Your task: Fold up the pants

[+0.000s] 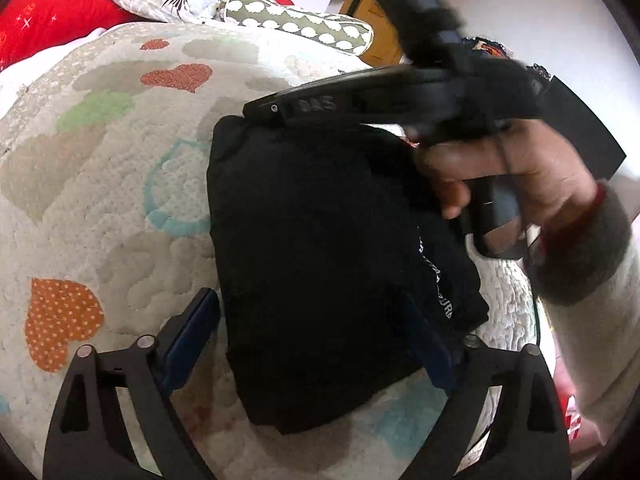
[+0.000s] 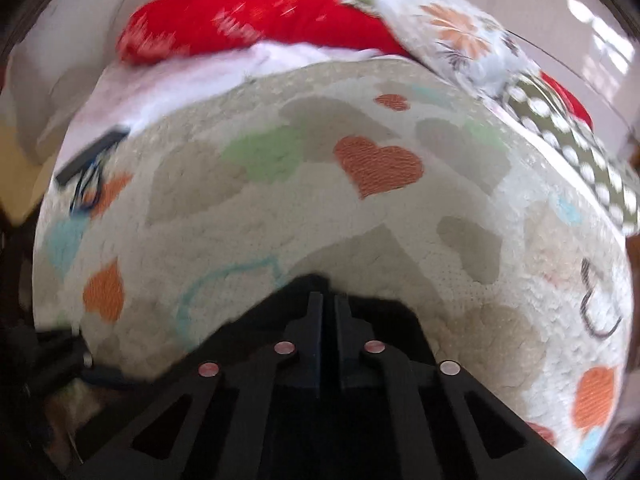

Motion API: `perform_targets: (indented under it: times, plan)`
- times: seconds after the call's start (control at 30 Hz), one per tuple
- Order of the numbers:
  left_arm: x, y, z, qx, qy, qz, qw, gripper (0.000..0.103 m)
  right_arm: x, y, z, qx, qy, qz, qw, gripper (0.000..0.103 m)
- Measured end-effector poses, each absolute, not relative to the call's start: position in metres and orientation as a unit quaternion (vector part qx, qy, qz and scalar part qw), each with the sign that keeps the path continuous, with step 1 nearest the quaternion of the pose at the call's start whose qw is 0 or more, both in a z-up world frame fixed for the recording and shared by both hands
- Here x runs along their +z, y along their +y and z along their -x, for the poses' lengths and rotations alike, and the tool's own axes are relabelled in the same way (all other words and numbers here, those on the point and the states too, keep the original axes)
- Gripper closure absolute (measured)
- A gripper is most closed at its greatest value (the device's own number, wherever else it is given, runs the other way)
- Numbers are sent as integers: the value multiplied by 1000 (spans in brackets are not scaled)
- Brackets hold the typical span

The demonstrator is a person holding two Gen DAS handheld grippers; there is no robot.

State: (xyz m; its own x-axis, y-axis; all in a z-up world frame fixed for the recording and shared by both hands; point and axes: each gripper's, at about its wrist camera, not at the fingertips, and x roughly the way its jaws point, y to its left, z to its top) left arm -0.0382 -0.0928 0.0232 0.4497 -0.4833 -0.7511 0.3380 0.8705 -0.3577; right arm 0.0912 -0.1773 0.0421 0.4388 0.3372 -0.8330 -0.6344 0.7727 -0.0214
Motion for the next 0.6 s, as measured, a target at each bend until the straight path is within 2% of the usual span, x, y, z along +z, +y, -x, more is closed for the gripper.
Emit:
perform_targets:
  times: [0.1,0.2,0.27,0.33,0.4,0.43,0.6]
  plan:
    - [23,-94,38,-243,465,75,848,10,20,-186,-104,266,464,130,835,103]
    - [25,-93,37,-243,467,76,847,10,36,-202,-96,267,453,95,846,100]
    - [28,-92,37,-239,470,76,846,10,54,-214,-88,253,438,84,859,93]
    - [35,-92,38,-234,465,71,851,10,70,-228,-78,249,421,67,869,71]
    - [43,-91,41,-225,452,60,861,10,85,-247,-58,250,407,53,877,56]
    - [48,-90,41,-219,446,55,866,10,89,-252,-52,248,404,53,879,52]
    - [59,-89,36,-202,434,50,877,10,93,-271,-10,233,396,55,887,52]
